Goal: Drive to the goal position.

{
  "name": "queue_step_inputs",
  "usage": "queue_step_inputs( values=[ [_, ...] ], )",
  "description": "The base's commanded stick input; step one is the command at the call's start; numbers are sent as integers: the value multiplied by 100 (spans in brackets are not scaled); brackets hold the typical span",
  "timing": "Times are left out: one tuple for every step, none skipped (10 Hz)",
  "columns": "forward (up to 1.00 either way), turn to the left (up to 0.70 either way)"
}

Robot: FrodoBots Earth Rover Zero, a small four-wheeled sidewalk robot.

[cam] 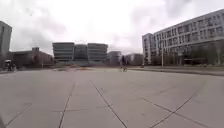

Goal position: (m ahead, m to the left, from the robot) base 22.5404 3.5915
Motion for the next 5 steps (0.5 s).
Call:
queue_step_inputs(
  values=[
    [70,2],
    [70,2],
    [70,2],
    [70,2],
    [70,2]
  ],
)
